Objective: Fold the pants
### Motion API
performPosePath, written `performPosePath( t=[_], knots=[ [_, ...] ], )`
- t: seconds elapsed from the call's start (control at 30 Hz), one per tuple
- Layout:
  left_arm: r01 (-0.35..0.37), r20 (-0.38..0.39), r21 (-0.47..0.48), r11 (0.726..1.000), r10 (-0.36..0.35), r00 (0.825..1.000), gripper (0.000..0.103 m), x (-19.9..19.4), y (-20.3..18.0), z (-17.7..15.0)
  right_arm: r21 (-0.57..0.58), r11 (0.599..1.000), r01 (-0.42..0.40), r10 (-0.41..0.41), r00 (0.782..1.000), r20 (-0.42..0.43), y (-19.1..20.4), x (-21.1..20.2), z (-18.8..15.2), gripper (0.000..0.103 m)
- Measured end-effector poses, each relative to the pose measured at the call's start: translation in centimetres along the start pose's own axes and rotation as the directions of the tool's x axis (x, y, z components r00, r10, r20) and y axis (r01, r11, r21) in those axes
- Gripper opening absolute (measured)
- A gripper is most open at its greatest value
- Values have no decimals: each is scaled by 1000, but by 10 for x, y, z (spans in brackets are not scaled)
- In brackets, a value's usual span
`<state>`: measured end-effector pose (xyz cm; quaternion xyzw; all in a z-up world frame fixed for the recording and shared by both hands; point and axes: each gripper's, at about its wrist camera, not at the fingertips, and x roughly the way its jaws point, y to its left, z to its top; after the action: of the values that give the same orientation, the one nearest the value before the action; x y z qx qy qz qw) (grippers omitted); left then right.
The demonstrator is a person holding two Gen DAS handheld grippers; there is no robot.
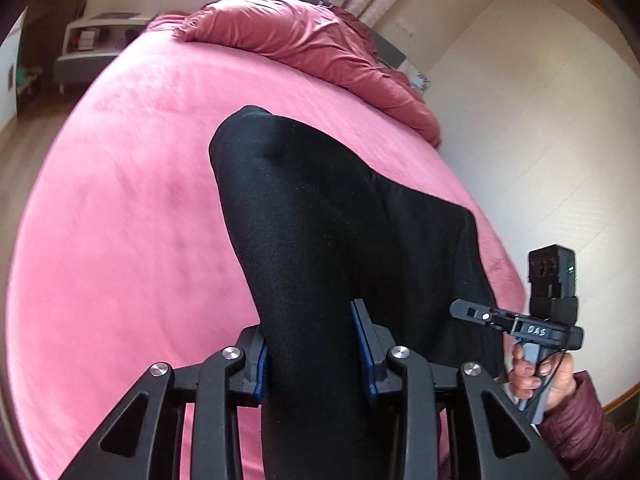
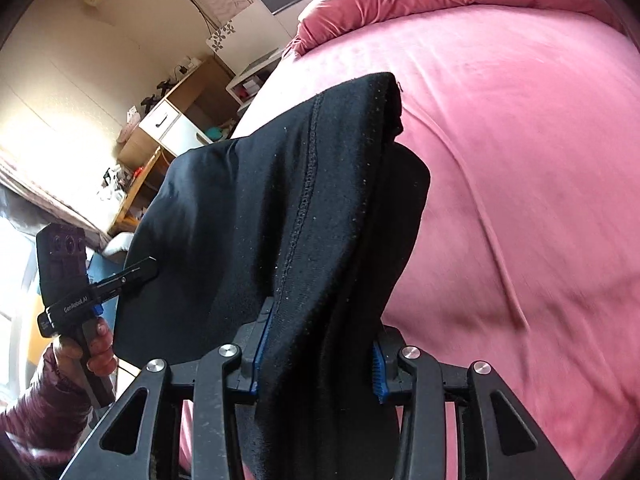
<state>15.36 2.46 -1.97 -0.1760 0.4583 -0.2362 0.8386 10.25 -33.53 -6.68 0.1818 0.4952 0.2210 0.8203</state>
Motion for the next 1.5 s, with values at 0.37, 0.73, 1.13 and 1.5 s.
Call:
performPosePath(
  t=[0.37,0.73,1.13,1.5],
  knots=[
    [-185,-80,-167,969,173,982,39,61,85,18,14,999,42,-40,993,-110,9,114,74,46],
    [-301,-63,-155,941,295,953,64,73,83,12,73,996,46,-38,994,-102,-16,133,60,63],
    [-474,47,-134,870,484,874,63,39,43,-2,-12,977,214,-215,977,-19,1,82,47,71],
    [-486,106,-102,868,496,862,63,15,29,-39,-3,967,255,-254,966,54,17,51,12,72]
  ],
)
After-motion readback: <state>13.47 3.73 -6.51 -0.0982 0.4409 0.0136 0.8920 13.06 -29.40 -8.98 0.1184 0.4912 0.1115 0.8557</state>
